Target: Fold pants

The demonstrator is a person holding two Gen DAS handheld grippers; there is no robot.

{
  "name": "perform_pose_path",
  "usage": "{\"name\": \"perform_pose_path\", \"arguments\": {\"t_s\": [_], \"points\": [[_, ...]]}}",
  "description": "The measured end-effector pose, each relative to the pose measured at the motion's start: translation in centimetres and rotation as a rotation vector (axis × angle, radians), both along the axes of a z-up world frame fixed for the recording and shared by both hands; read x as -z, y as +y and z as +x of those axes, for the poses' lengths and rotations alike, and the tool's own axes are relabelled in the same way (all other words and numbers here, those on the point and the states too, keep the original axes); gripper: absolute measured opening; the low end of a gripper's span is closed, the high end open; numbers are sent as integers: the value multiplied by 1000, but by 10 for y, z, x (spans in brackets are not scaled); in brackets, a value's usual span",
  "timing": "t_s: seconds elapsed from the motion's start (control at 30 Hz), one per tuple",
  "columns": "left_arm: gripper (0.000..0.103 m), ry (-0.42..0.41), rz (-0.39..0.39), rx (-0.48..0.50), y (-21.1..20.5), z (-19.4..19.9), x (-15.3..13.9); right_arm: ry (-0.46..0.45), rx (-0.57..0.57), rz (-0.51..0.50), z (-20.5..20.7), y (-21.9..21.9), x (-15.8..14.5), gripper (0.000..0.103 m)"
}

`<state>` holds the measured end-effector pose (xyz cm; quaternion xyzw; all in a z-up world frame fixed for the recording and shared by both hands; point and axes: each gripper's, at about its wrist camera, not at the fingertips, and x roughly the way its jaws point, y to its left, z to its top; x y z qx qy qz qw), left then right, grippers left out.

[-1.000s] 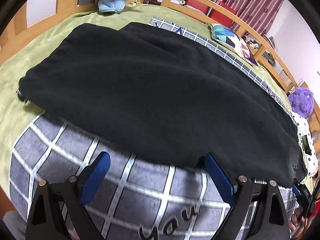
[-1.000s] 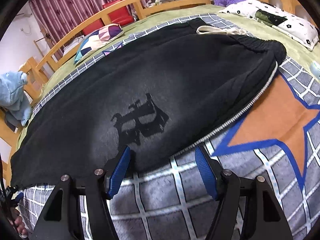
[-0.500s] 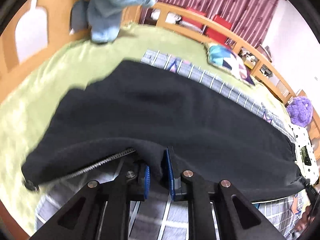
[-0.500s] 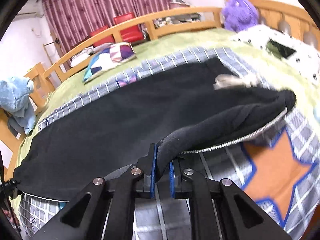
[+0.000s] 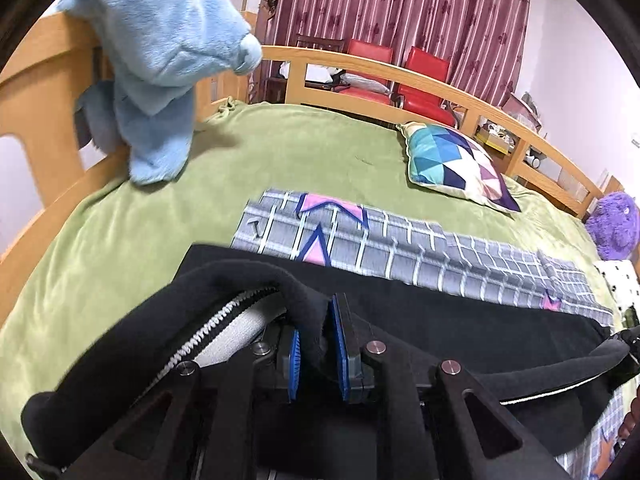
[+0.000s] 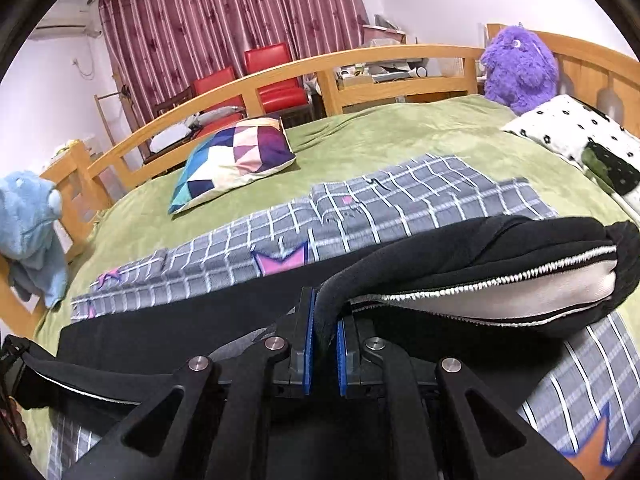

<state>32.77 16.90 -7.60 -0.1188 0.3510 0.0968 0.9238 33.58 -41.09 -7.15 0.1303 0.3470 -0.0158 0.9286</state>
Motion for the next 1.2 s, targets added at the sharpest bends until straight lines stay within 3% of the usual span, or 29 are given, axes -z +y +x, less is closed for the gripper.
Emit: {"name": "perform_pose_path", "arguments": {"t_s": [0.13, 0.2, 0.27, 0.4, 0.6, 0.8, 1.07, 1.2], "points": [[22, 52, 8, -6, -4, 41, 18, 70, -2, 24, 47, 1, 25, 16], [44, 65, 38, -22, -7, 48, 24, 100, -9, 55, 62, 1, 36, 24], [56, 56, 67, -31, -13, 50, 27, 85, -12, 53, 63, 4, 41, 25], [64, 68, 61, -13, -19, 38, 30, 85, -41, -16, 48, 15, 47, 28], [69, 119, 63, -9, -24, -14, 41, 134, -60, -44, -5, 8, 61, 41], [70, 190, -2, -23, -17, -71, 69, 202, -16, -63, -77, -17, 85, 48], [70, 252, -184, -57, 7, -107, 111, 245, 75, 91, -110, -61, 113, 56], [70, 218, -238, -49, 14, -101, 117, 215, 111, 155, -106, -73, 118, 58]]}}
